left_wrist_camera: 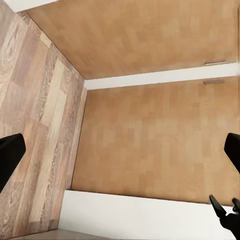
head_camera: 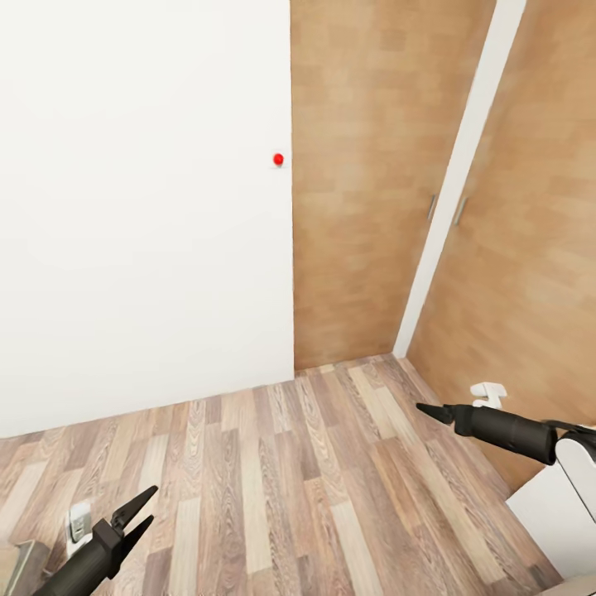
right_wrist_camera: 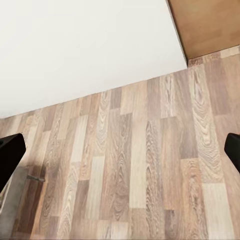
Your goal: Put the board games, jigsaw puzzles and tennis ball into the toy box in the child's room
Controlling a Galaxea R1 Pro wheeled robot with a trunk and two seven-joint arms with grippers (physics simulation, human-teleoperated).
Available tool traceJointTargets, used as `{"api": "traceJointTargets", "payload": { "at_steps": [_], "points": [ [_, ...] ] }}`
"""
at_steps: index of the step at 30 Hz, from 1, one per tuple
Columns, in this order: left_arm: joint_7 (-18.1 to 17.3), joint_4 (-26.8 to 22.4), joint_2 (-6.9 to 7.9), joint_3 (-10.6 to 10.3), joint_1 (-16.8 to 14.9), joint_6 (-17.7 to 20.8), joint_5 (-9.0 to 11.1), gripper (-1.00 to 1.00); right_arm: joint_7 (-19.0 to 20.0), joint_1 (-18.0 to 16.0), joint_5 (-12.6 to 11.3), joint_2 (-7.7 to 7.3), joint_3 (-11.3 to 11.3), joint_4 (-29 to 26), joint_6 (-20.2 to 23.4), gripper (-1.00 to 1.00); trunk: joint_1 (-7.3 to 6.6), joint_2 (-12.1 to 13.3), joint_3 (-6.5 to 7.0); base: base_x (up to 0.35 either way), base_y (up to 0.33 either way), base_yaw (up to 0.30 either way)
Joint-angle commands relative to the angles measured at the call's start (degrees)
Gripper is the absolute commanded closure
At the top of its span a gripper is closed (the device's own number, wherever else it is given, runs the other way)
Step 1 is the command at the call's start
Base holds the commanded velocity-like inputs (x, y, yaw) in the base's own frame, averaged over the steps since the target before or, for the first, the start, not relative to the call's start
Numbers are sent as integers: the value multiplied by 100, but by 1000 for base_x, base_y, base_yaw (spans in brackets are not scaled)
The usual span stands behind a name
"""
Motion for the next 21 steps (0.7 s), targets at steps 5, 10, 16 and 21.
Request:
{"api": "traceJointTargets", "payload": {
  "at_steps": [5, 10, 16, 21],
  "points": [
    [-19, 1, 1, 9, -1, 43, 38, -100, 51, -7, 25, -3, -3, -2, 35, -100, 4, -10, 4, 17, 0, 182],
    [-32, 9, 5, 16, -1, 39, 25, -100, 61, -7, 25, -7, -1, -1, 58, -100, 4, -10, 8, 178, 0, 59],
    [-35, 24, 6, 20, -1, 38, 41, -100, 60, -8, 25, -4, 4, -2, 52, -100, 4, -10, 14, 295, 0, 101],
    [-32, 43, 6, 21, -1, 37, 35, -100, 56, -2, 25, -4, 6, -2, 46, -100, 4, -10, 17, 329, 0, 241]
  ]
}}
